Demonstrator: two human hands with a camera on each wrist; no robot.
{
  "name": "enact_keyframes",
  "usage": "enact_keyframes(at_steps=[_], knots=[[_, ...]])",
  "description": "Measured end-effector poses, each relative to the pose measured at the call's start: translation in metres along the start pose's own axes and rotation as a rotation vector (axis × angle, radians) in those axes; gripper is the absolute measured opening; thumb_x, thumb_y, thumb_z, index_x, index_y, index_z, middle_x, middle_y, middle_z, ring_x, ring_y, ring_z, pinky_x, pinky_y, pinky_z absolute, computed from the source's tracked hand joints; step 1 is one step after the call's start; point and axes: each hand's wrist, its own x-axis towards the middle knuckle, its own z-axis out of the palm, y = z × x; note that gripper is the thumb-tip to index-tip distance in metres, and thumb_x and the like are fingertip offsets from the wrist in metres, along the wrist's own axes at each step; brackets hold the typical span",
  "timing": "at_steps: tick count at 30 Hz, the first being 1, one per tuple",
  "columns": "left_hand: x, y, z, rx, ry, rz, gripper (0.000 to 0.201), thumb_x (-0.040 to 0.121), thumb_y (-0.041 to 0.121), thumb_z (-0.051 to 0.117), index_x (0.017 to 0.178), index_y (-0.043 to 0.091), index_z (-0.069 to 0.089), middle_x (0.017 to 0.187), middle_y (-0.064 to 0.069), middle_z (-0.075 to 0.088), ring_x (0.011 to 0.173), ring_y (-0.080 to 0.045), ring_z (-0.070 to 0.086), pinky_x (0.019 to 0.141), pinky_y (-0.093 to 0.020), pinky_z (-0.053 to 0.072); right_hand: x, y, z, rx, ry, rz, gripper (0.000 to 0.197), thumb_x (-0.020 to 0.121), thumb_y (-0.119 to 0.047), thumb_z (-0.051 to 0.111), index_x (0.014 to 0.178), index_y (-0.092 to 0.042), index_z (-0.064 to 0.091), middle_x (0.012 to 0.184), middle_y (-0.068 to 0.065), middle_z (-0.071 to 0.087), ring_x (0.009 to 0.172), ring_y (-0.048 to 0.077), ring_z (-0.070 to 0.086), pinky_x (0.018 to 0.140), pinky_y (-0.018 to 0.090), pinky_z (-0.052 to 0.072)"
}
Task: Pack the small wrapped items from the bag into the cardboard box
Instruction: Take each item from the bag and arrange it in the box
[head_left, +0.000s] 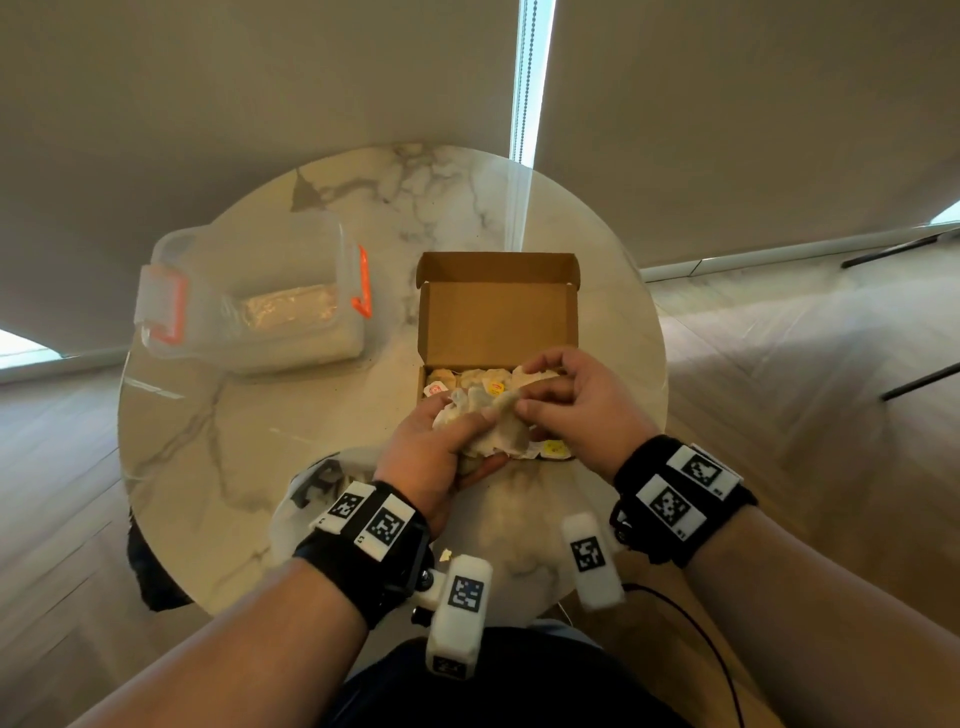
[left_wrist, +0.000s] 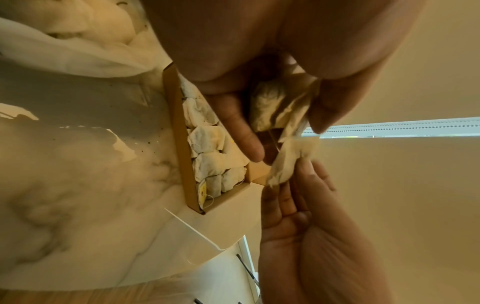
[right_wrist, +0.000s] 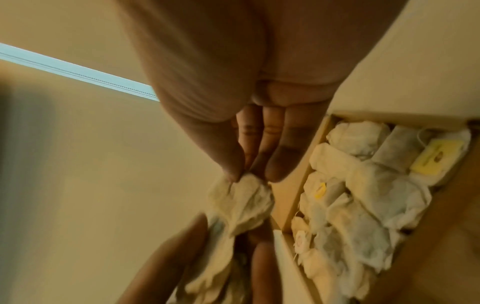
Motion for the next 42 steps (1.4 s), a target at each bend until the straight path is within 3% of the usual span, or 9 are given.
enact_keyframes(at_steps=[4, 8, 15, 21, 26, 30, 34, 38, 42], knots=[[0.003, -0.001, -0.004, -0.057, 0.074, -0.028, 0.023, 0.102, 0.005, 0.059, 0.125, 0.007, 0.064, 0.109, -0.017, 0.079, 0.093, -0.028, 0.078, 0.071, -0.034, 0.066, 0.0, 0.02, -0.027, -0.127, 0.213, -0.01, 0.027, 0.087, -0.01, 0.08, 0.104, -0.026, 0.066, 0.097, 0.003, 0.077, 0.085, 0.022, 0.077, 0.079, 0.048, 0.066], [0.005, -0.004, -0.016, -0.065, 0.139, -0.048, 0.025, 0.102, 0.007, 0.06, 0.127, 0.005, 0.062, 0.114, -0.017, 0.078, 0.098, -0.028, 0.077, 0.074, -0.034, 0.066, 0.01, 0.039, -0.049, -0.344, 0.346, 0.015, 0.019, 0.089, -0.017, 0.079, 0.093, -0.033, 0.068, 0.094, -0.008, 0.073, 0.083, 0.015, 0.074, 0.08, 0.042, 0.065], [0.008, -0.002, -0.028, -0.126, 0.18, -0.11, 0.02, 0.104, 0.005, 0.054, 0.123, 0.006, 0.062, 0.112, -0.019, 0.078, 0.087, -0.027, 0.077, 0.077, -0.037, 0.064, 0.043, 0.044, -0.036, -0.632, 0.32, 0.026, 0.009, 0.093, -0.023, 0.072, 0.091, -0.032, 0.072, 0.085, -0.015, 0.069, 0.081, 0.004, 0.064, 0.065, 0.015, 0.043], [0.01, 0.0, -0.036, -0.167, 0.264, -0.135, 0.019, 0.101, 0.004, 0.06, 0.119, 0.005, 0.065, 0.114, -0.025, 0.076, 0.087, -0.029, 0.077, 0.076, -0.04, 0.065, 0.057, 0.044, -0.028, -0.873, 0.313, -0.006, 0.014, 0.098, -0.03, 0.064, 0.104, -0.026, 0.076, 0.098, -0.003, 0.072, 0.089, 0.02, 0.066, 0.08, 0.036, 0.057], [0.013, 0.0, -0.041, -0.185, 0.282, -0.134, 0.014, 0.101, 0.005, 0.058, 0.111, 0.004, 0.067, 0.119, -0.026, 0.074, 0.089, -0.029, 0.077, 0.074, -0.039, 0.066, 0.059, 0.058, -0.028, -1.025, 0.318, -0.133, 0.023, 0.098, -0.029, 0.063, 0.114, -0.021, 0.077, 0.114, 0.001, 0.062, 0.095, 0.025, 0.062, 0.079, 0.037, 0.055], [0.013, -0.001, -0.042, -0.096, 0.24, -0.095, 0.022, 0.1, 0.003, 0.062, 0.12, 0.009, 0.068, 0.11, -0.016, 0.079, 0.096, -0.03, 0.079, 0.075, -0.037, 0.067, 0.06, 0.062, -0.027, -1.101, 0.207, -0.055, 0.028, 0.1, -0.036, 0.058, 0.122, -0.029, 0.074, 0.116, 0.001, 0.06, 0.101, 0.028, 0.06, 0.083, 0.042, 0.056], [0.013, 0.002, -0.032, -0.096, 0.199, -0.046, 0.027, 0.096, -0.005, 0.063, 0.119, 0.008, 0.068, 0.104, -0.016, 0.08, 0.09, -0.029, 0.08, 0.063, -0.032, 0.064, 0.058, 0.048, -0.029, -1.051, 0.186, -0.059, 0.028, 0.098, -0.036, 0.06, 0.119, -0.025, 0.075, 0.111, -0.002, 0.062, 0.097, 0.021, 0.061, 0.082, 0.037, 0.054], [0.016, 0.004, -0.018, -0.102, 0.151, 0.015, 0.033, 0.093, -0.009, 0.064, 0.123, 0.005, 0.065, 0.104, -0.017, 0.078, 0.087, -0.03, 0.078, 0.061, -0.033, 0.063, 0.039, 0.011, -0.018, -0.688, 0.1, -0.089, 0.023, 0.098, -0.05, 0.064, 0.1, -0.03, 0.076, 0.089, -0.014, 0.069, 0.082, 0.005, 0.062, 0.073, 0.024, 0.05], [0.02, 0.007, -0.006, -0.055, 0.094, 0.054, 0.031, 0.092, -0.008, 0.067, 0.119, 0.005, 0.065, 0.102, -0.018, 0.077, 0.089, -0.032, 0.077, 0.067, -0.034, 0.063, 0.024, -0.016, -0.002, -0.257, -0.103, 0.015, 0.026, 0.097, -0.049, 0.065, 0.098, -0.027, 0.078, 0.089, -0.003, 0.076, 0.081, 0.014, 0.07, 0.074, 0.033, 0.062]])
